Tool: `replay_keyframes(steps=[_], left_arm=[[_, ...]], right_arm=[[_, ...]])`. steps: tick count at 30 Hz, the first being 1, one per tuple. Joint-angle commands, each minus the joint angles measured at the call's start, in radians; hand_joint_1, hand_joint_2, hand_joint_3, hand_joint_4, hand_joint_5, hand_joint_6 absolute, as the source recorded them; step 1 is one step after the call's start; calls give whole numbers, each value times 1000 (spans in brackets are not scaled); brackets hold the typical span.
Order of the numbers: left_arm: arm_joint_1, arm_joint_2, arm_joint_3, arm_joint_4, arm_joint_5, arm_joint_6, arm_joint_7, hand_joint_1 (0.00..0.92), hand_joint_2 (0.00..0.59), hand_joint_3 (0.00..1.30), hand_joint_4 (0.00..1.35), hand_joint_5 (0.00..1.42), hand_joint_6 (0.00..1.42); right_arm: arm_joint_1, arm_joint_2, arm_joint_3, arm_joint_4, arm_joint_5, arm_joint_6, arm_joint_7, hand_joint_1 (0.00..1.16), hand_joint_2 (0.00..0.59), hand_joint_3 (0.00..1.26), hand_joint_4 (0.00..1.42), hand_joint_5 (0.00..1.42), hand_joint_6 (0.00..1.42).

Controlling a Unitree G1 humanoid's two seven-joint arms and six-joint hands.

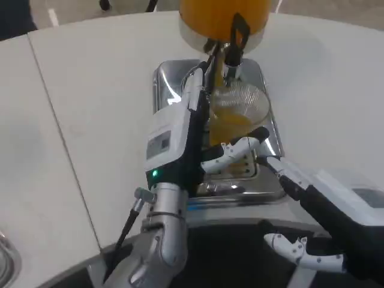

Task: Grasp the cup under the faucet to collect the drink, then remove the cup.

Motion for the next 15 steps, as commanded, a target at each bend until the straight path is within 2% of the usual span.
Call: replay_keyframes(steps=[1, 11, 15], left_arm=[[30, 2, -14, -25, 24, 27, -3, 259, 55, 0, 0, 259, 284], [29, -11, -19, -6, 27, 48, -7, 278, 60, 0, 0, 301, 330], [7, -32, -21, 21, 22, 43, -6, 288, 58, 0, 12, 358, 407]], right_arm=[[1, 1, -5, 11, 6, 4, -5, 429, 483, 34, 0, 36, 161], [-5, -4, -18, -2, 4, 19, 2, 422, 484, 36, 0, 36, 172], [2, -6, -30, -17, -7, 42, 9, 420, 485, 36, 0, 41, 174]])
